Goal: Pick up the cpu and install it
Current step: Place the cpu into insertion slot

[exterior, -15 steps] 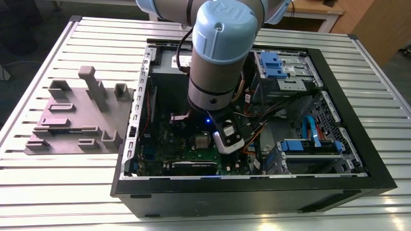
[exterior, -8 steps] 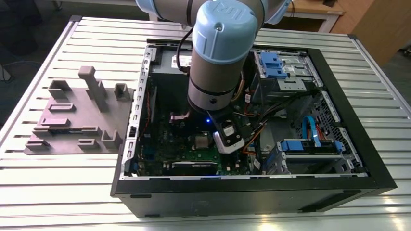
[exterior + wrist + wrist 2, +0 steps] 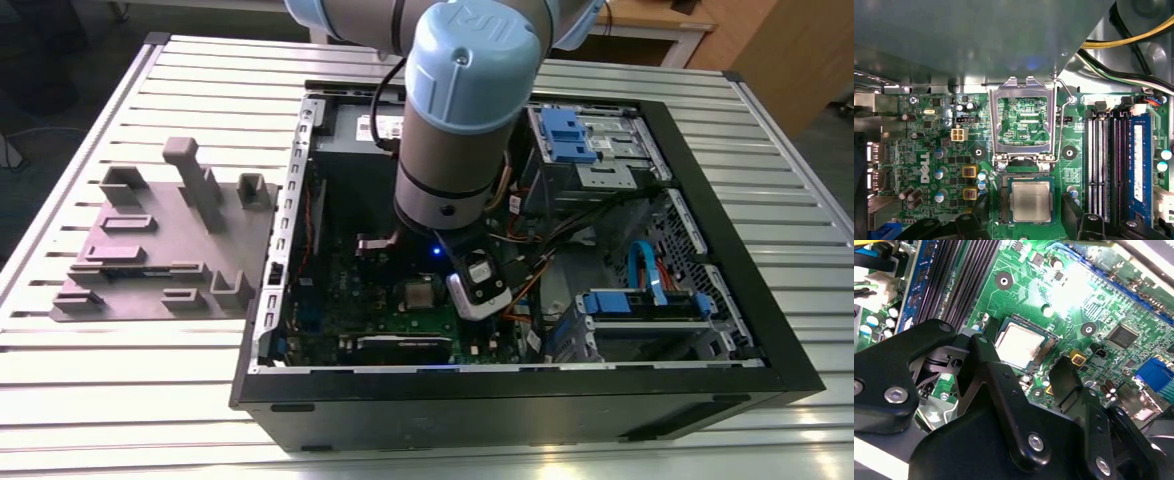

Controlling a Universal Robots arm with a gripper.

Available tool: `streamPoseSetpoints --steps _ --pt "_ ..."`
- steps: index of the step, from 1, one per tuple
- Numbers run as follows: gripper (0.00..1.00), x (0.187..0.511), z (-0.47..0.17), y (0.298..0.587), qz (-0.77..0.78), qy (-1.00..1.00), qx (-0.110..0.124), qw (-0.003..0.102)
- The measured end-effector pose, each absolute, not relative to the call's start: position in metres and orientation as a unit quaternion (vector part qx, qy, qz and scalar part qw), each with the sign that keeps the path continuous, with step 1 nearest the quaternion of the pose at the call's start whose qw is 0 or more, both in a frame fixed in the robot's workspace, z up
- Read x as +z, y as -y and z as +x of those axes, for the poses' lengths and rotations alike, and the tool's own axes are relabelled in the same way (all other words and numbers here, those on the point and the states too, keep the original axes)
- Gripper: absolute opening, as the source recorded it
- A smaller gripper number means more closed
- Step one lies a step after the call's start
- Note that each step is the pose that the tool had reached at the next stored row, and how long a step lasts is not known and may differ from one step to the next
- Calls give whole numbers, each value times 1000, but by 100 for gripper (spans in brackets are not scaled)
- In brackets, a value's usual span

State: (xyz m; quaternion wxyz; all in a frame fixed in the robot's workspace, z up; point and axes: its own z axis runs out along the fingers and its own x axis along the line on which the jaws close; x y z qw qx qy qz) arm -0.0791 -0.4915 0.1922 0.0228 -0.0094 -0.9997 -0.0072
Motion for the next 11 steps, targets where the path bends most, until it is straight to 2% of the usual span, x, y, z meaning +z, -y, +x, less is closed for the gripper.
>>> streamPoseSetpoints --steps 11 --pt "68 190 -79 491 -11 1000 -7 23"
